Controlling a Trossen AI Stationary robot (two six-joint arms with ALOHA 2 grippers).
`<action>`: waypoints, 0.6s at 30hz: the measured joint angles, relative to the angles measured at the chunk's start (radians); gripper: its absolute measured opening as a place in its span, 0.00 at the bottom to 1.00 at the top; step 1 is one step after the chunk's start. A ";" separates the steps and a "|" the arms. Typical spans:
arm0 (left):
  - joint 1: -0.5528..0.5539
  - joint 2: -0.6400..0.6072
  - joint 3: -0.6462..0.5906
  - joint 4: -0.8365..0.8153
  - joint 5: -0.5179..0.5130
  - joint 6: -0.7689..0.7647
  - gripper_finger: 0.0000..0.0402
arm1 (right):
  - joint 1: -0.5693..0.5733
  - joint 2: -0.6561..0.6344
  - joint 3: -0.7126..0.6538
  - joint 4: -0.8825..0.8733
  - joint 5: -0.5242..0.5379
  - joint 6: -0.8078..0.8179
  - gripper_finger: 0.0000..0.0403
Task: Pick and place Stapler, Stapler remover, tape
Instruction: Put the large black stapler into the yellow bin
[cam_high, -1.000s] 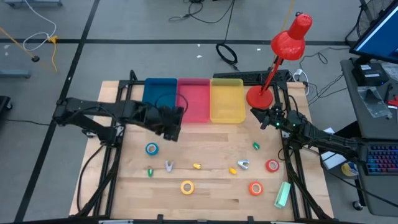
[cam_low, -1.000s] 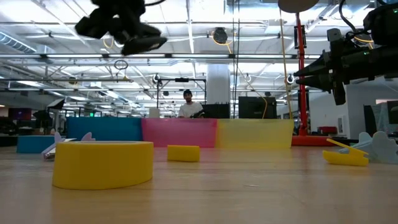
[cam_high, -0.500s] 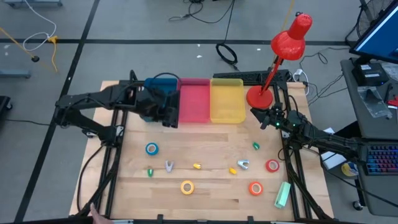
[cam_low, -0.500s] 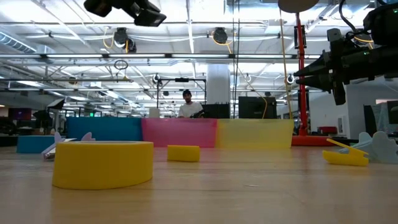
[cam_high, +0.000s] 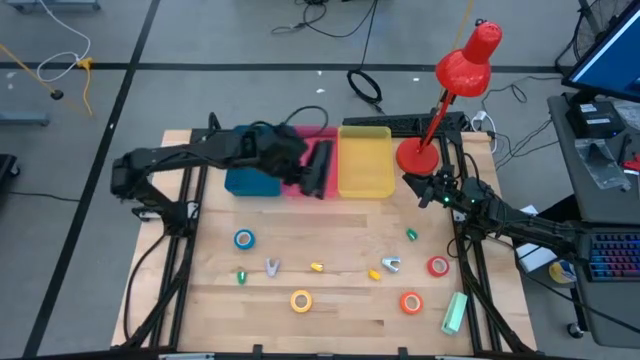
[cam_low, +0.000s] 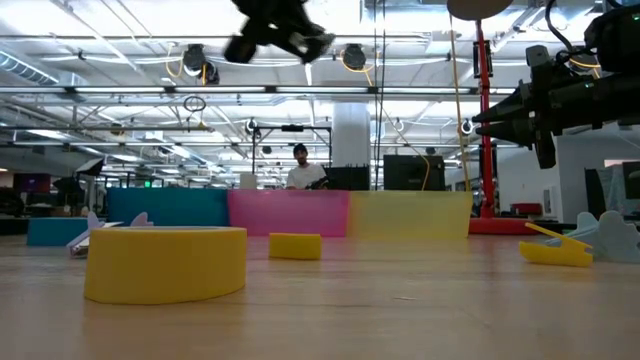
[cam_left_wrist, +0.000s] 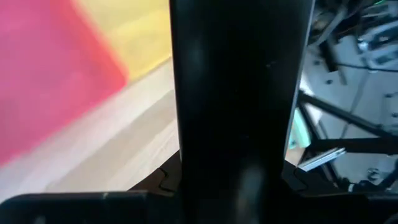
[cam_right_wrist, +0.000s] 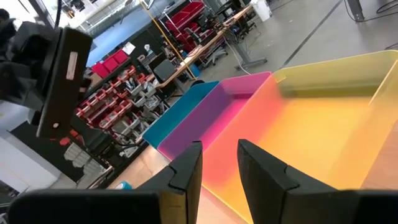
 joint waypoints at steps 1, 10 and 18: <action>0.009 0.024 0.000 0.045 0.015 0.016 0.32 | 0.000 0.000 0.000 0.000 0.000 0.000 0.24; 0.077 0.212 0.056 0.175 0.057 0.064 0.32 | 0.000 0.000 0.000 0.000 0.000 0.000 0.24; 0.097 0.357 0.284 0.120 -0.010 0.099 0.32 | 0.000 0.000 0.000 0.000 0.000 0.000 0.24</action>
